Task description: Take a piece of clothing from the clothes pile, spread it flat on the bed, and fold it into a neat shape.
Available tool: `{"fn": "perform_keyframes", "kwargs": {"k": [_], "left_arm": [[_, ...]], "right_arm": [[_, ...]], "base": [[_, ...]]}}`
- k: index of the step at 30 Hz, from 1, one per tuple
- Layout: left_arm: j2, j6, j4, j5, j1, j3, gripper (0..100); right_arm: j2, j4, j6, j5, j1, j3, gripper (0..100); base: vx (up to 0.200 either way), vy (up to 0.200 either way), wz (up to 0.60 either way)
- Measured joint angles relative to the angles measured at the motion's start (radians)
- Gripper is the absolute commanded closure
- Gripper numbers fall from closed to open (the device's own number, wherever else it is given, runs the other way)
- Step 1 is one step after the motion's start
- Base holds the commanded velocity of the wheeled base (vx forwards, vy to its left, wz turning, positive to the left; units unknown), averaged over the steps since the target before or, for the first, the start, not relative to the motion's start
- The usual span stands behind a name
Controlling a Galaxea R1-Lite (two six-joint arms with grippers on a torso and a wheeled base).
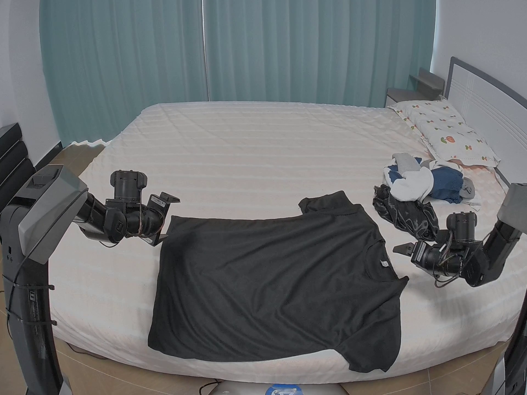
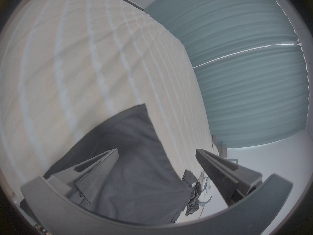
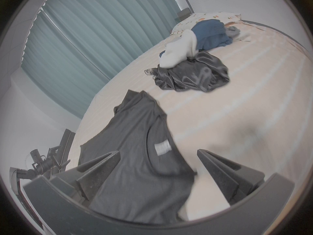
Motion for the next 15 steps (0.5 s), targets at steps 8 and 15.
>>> {"fn": "perform_keyframes", "kwargs": {"k": [8,15], "left_arm": [[-0.12,0.029,-0.016,-0.041,-0.02,0.27,0],[-0.235,0.08,-0.133,-0.088,-0.027,0.543,0]], "right_arm": [[-0.158,-0.039,-0.007,0.059,0.01,0.238,0],[-0.187,-0.053,-0.034,0.17,0.014,0.333,0]], "base": [[-0.1,0.0,0.0],[0.0,0.0,0.0]]}}
